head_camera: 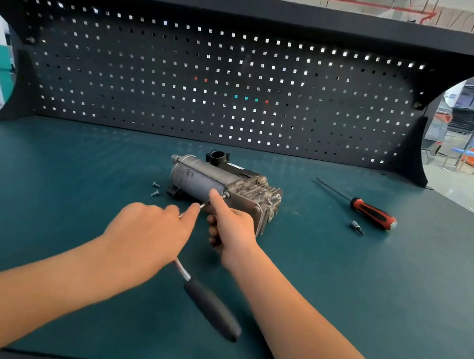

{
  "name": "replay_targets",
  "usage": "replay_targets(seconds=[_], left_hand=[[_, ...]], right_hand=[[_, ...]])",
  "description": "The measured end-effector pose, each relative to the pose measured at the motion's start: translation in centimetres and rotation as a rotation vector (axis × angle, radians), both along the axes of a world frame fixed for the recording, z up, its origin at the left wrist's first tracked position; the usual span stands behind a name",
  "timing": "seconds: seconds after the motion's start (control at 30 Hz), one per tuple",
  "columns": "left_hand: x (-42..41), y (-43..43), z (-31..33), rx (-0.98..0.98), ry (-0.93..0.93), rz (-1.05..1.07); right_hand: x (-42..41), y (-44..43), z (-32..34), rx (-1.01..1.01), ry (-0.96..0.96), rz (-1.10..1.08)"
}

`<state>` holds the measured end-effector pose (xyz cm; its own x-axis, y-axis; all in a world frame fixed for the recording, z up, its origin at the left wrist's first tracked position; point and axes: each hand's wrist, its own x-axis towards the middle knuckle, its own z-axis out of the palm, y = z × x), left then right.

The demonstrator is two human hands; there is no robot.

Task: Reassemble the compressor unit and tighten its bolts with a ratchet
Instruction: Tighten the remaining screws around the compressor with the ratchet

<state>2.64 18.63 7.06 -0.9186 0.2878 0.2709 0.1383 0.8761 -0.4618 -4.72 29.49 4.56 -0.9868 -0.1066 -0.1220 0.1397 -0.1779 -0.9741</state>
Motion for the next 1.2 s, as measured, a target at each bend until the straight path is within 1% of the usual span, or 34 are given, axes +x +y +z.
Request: replay_targets(seconds=[0.03, 0.07, 0.1, 0.13, 0.17, 0.2, 0.27, 0.3, 0.33, 0.37, 0.4, 0.43, 0.47, 0.5, 0.53, 0.6, 0.63, 0.7, 0.73, 0.77, 0.8, 0.83, 0.87, 0.9, 0.93, 0.97, 1.0, 1.07, 1.1, 1.13, 1.17, 1.2], left_hand=[[0.1, 0.4, -0.1, -0.056, -0.016, -0.017], [-0.1, 0.2, -0.2, -0.031, -0.017, -0.023], [-0.5, -0.4, -0.2, 0.114, -0.029, -0.011], [-0.5, -0.9, -0.2, 0.39, -0.09, -0.029], [-0.4, -1.1, -0.3, 0.726, -0.177, -0.063], [-0.1, -0.8, -0.5, 1.128, -0.272, -0.064], [0.4, -0.2, -1.0, 1.988, -0.438, 0.021], [0.3, -0.1, -1.2, 2.382, -0.504, 0.053], [0.2, 0.0, -1.1, 2.708, -0.535, 0.079], [0.0, -0.2, -1.1, 2.938, -0.528, 0.076], [-0.1, -0.3, -0.8, 3.052, -0.534, 0.055], [0.0, -0.2, -0.6, 3.041, -0.553, 0.034], [0.0, -0.1, -0.5, 2.923, -0.573, 0.049], [-0.1, -0.1, -0.5, 2.706, -0.56, 0.073], [-0.2, -0.2, -0.6, 2.383, -0.498, 0.092], [0.0, -0.9, -0.6, 1.565, -0.294, 0.066], [0.2, -1.3, -0.4, 1.188, -0.21, 0.049], [0.1, -1.4, -0.4, 0.53, -0.055, 0.026], [0.1, -1.1, -0.4, 0.291, 0.046, -0.028], [0.0, -0.6, -0.1, 0.098, 0.081, -0.064], [0.0, -0.4, 0.1, 0.03, 0.067, -0.055], [-0.2, -0.7, 0.0, 0.016, 0.076, -0.049], [-0.4, -1.1, 0.0, 0.14, 0.085, -0.037], [-0.5, -1.4, 0.0, 0.33, 0.05, -0.052], [-0.3, -1.4, 0.0, 0.605, -0.033, -0.076], [-0.1, -1.2, -0.2, 0.938, -0.136, -0.101], [0.1, -0.7, -0.5, 1.335, -0.24, -0.079], [0.4, 0.2, -0.8, 2.18, -0.438, 0.053], [0.2, 0.2, -0.9, 2.503, -0.52, 0.099], [0.1, 0.0, -0.9, 2.746, -0.564, 0.127], [-0.1, -0.5, -0.9, 2.901, -0.57, 0.134], [-0.2, -0.8, -0.8, 2.939, -0.581, 0.139]], right_hand=[[0.0, 0.0, 0.0, -0.016, -0.007, 0.004], [-0.1, 0.0, 0.1, -0.027, -0.014, 0.008], [-0.1, -0.1, 0.2, -0.041, -0.022, 0.012], [-0.2, -0.1, 0.2, -0.06, -0.03, 0.016], [-0.3, -0.1, 0.2, -0.086, -0.04, 0.02], [-0.4, -0.2, 0.2, -0.11, -0.05, 0.025], [-0.4, -0.1, 0.2, -0.139, -0.068, 0.037], [-0.5, -0.1, 0.2, -0.149, -0.076, 0.044], [-0.6, -0.2, 0.2, -0.159, -0.083, 0.051], [-0.6, -0.1, 0.3, -0.166, -0.086, 0.059], [-0.7, -0.1, 0.4, -0.165, -0.085, 0.07], [-0.7, 0.0, 0.4, -0.158, -0.081, 0.084], [-0.8, 0.1, 0.3, -0.149, -0.076, 0.1], [-0.8, 0.2, 0.3, -0.133, -0.073, 0.116], [-0.7, 0.2, 0.2, -0.109, -0.071, 0.125], [-0.5, 0.1, 0.1, -0.042, -0.065, 0.107], [-0.4, 0.0, 0.1, -0.014, -0.059, 0.084], [-0.2, -0.2, 0.3, 0.013, -0.042, 0.042], [-0.2, -0.2, 0.3, 0.006, -0.03, 0.026], [-0.1, -0.2, 0.3, -0.005, -0.015, 0.012], [-0.1, -0.1, 0.3, -0.005, 0.004, -0.002], [-0.1, -0.1, 0.3, 0.012, 0.028, -0.016], [-0.2, 0.0, 0.2, 0.04, 0.056, -0.029], [-0.3, 0.0, 0.3, 0.065, 0.079, -0.039], [-0.4, 0.1, 0.3, 0.078, 0.09, -0.047], [-0.5, 0.1, 0.3, 0.075, 0.087, -0.052], [-0.5, 0.1, 0.3, 0.057, 0.072, -0.054], [-0.6, 0.1, 0.4, -0.005, 0.023, -0.037], [-0.6, 0.1, 0.4, -0.037, 0.002, -0.026], [-0.6, 0.1, 0.4, -0.061, -0.013, -0.012], [-0.7, 0.1, 0.4, -0.075, -0.022, -0.001], [-0.7, 0.0, 0.3, -0.076, -0.027, 0.01]])
